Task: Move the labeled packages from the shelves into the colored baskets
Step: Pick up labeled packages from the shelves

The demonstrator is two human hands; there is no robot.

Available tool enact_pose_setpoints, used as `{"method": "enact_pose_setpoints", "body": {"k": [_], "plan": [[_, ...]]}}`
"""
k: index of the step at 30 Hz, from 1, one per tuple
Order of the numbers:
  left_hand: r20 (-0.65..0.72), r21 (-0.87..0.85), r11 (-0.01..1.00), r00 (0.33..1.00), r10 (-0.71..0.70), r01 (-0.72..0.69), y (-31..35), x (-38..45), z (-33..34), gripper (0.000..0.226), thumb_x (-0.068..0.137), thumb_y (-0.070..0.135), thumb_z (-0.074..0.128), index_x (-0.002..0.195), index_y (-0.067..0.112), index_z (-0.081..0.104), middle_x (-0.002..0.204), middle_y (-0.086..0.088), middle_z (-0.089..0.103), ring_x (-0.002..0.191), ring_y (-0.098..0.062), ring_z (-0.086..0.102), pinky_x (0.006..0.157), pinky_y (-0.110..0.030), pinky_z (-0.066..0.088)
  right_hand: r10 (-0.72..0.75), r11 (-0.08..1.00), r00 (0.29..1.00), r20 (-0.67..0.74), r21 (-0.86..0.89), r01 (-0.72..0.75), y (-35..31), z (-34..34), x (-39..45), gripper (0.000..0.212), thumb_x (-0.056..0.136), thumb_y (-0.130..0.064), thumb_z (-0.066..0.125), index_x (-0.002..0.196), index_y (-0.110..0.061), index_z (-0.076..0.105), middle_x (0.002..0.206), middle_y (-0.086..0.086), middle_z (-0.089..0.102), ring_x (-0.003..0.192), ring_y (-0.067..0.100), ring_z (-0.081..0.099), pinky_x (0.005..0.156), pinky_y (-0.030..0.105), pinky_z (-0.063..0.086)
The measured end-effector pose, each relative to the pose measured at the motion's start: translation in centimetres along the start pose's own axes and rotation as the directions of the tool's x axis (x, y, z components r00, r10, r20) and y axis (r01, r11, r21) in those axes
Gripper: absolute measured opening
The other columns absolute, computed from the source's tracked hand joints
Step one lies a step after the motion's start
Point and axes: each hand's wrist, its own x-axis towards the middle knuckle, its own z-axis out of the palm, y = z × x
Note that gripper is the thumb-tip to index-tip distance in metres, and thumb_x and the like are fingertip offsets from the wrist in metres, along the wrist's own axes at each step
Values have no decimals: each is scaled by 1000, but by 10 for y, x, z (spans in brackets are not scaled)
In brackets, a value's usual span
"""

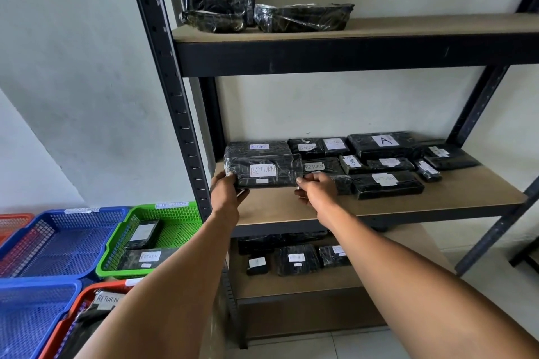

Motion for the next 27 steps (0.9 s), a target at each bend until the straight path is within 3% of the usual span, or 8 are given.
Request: {"method": "enact_pose_setpoints", "body": {"k": [6, 9, 12, 15, 18, 20, 24, 27], "plan": [[14, 28, 999, 1000, -19, 19, 2, 3, 3, 26, 101, 22, 51, 121, 13, 65, 110, -13, 74, 100, -27, 72, 83, -42, 61, 12, 996, 1000, 23, -93, -10, -7, -3, -4, 13, 91, -12, 68, 102, -15, 61, 97, 6, 73, 72, 16, 68, 53, 23, 52], [28, 55, 998, 999, -18, 16, 5, 8, 5, 29, 96, 20, 49, 118, 9, 65, 105, -12, 74, 97, -28, 72, 78, -40, 62, 13, 987, 1000, 15, -162, -10, -11, -3, -4, 20, 93, -26, 68, 102, -9, 65, 104, 15, 71, 80, 20, 65, 68, 34, 56], [-15, 81, 997, 1000, -18, 19, 4, 13, 4, 30, 85, 28, 43, 92, 12, 67, 90, -11, 69, 82, -26, 65, 74, -38, 57, -17, 962, 998, -63, -272, 0, -18, 0, 2, 52, 97, -43, 60, 114, 5, 64, 116, 20, 68, 90, 26, 65, 81, 39, 53], [-113, 137, 990, 994, 3, 13, 1, 26, 1, 36, 72, 48, 40, 78, 20, 62, 85, -7, 69, 84, -27, 65, 80, -42, 52, -38, 962, 997, -72, -273, 17, -27, 4, 14, 43, 98, -40, 58, 107, 0, 68, 107, 17, 73, 78, 22, 60, 67, 31, 47], [-68, 187, 981, 996, 63, -49, -3, 32, 3, 30, 94, 49, 36, 99, 25, 53, 101, 2, 55, 95, -18, 51, 86, -36, 43, -52, 946, 996, -65, -321, 29, -36, 8, 29, 36, 98, -35, 59, 106, -1, 68, 108, 18, 73, 76, 21, 60, 63, 31, 51], [-94, 227, 973, 994, 63, -40, -2, 39, 4, 23, 103, 44, 30, 111, 27, 43, 111, 0, 48, 100, -15, 46, 91, -36, 43, -82, 920, 995, -61, -388, 52, -43, 14, 41, 41, 97, -36, 58, 107, 3, 67, 107, 19, 72, 76, 21, 62, 76, 37, 59], [-317, 96, 989, 938, 140, -115, 10, 55, 13, 25, 95, 29, 37, 93, 12, 56, 90, -10, 50, 86, -21, 47, 78, -35, 40, -56, 862, 998, 23, -503, 60, -55, 28, 64, 41, 97, -33, 58, 91, 6, 65, 89, 15, 67, 74, 20, 57, 64, 25, 45], [-323, 94, 993, 941, 101, -75, 7, 65, 15, 31, 100, 26, 35, 94, 5, 58, 87, -12, 52, 80, -24, 50, 72, -35, 42, -25, 818, 998, 57, -572, 53, -62, 42, 84, 26, 97, -33, 58, 88, -9, 61, 99, 11, 56, 91, 22, 59, 67, 23, 40]]}}
